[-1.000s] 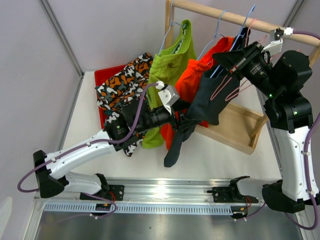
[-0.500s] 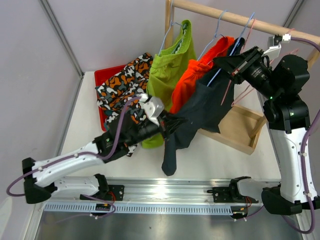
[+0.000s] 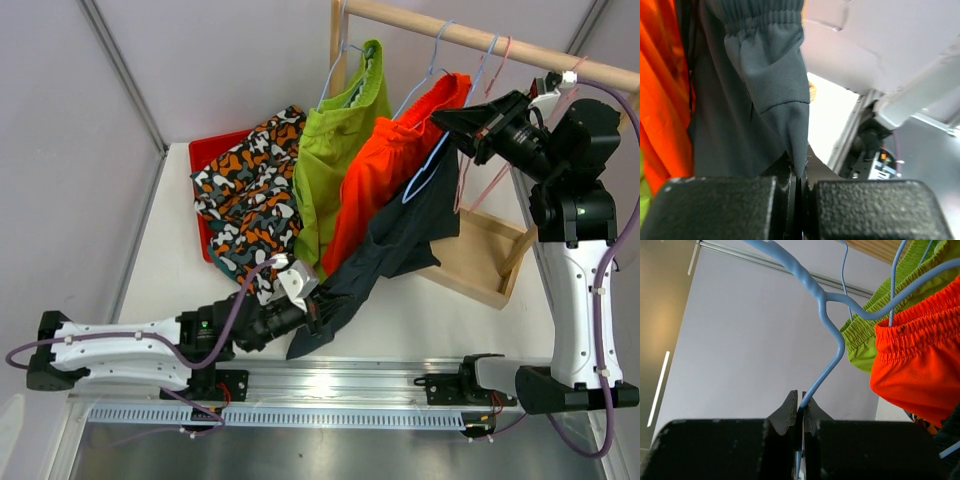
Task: Remove the shorts from the hanger
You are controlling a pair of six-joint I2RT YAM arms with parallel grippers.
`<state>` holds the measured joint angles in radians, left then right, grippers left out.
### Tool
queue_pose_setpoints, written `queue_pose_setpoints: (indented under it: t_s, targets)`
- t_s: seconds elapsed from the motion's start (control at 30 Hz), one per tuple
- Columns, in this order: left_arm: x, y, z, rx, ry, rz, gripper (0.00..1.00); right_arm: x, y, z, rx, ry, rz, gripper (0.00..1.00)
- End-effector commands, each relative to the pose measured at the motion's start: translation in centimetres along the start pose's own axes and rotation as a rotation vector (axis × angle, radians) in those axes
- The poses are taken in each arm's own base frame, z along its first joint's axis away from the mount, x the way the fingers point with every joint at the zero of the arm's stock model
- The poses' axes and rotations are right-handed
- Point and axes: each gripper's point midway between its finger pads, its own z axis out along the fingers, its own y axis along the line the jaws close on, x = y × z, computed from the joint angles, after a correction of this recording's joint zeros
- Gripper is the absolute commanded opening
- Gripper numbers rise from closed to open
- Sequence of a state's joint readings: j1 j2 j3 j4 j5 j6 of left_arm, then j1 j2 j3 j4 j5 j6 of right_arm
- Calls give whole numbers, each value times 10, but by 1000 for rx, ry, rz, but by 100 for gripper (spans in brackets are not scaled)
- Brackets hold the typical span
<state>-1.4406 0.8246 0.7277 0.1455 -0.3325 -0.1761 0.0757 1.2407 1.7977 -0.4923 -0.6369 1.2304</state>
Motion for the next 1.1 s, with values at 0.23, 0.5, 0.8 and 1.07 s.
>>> queue_pose_setpoints:
  t_s: [0.23,0.5,0.8,1.07]
  targets:
    - [-66,46,66,-329,-125,57,0,24,27,-30,-174,5,117,0]
    - [-56,116,144,-448,-23,83,0,44,50,-39,-213,85,129,0]
    - [-27,80,75,-424,75,78,0,27,63,-14,-232,118,68,0]
    - [-74,80,-75,-652,182,156,0,-18,38,20,-192,63,-11,0]
